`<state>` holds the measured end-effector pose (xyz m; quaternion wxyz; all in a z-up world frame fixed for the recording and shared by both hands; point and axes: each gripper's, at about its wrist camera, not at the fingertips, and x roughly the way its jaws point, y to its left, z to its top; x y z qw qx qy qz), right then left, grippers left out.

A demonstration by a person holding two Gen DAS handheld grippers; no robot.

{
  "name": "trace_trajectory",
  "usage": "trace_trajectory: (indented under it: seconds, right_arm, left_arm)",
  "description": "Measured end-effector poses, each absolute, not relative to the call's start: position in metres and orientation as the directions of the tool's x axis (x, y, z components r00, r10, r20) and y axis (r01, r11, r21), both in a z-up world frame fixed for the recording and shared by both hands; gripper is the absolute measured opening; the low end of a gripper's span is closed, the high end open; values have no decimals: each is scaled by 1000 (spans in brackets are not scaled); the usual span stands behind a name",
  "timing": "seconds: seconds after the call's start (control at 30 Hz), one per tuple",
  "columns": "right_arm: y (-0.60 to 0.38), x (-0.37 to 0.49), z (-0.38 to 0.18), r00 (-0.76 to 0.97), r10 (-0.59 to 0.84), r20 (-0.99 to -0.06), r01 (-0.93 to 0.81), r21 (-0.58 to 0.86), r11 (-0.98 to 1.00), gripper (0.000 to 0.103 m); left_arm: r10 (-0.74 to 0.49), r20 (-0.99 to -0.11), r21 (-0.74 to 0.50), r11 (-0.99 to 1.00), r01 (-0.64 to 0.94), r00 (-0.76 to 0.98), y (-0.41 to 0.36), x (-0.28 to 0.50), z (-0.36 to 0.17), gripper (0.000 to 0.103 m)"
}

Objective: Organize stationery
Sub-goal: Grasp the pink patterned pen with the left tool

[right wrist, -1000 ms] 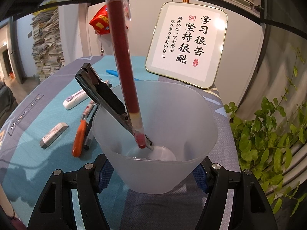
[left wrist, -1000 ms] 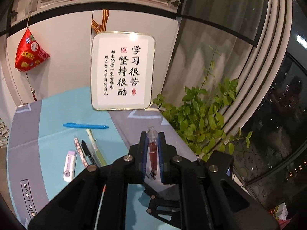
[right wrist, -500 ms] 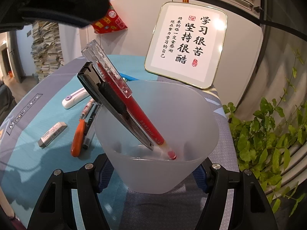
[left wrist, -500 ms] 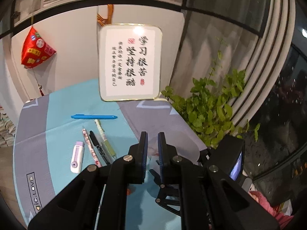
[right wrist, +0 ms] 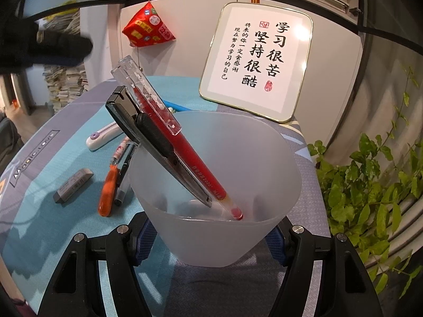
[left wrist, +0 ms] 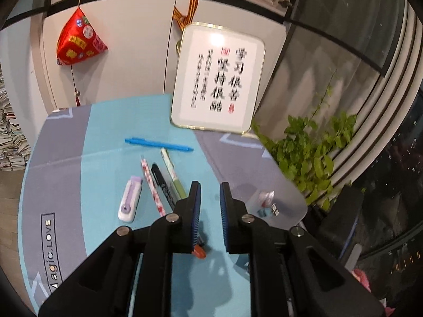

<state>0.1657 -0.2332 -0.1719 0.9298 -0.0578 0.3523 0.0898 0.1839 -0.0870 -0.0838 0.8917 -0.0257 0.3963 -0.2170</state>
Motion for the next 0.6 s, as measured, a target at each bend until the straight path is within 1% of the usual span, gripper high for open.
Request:
trace_trajectory:
  seconds: [0.2,0.37,0.6]
  right_arm:
    - [-234,166,-171,735,125,-666,-208,-46,977,71]
    - [-234,166,-171,734,130,-666,-209,-40,977,71]
    - [-234,166,-172,733,131,-668,-209,-37,977,71]
  left_arm:
    - [-341,-758,-222,936,272,556,-64,206,-118,12]
    - [-309,-822,-233,949,212,479,-54,229,-157,12]
    - [-278,-856,-219,959,180,435,-60,248,-184,12]
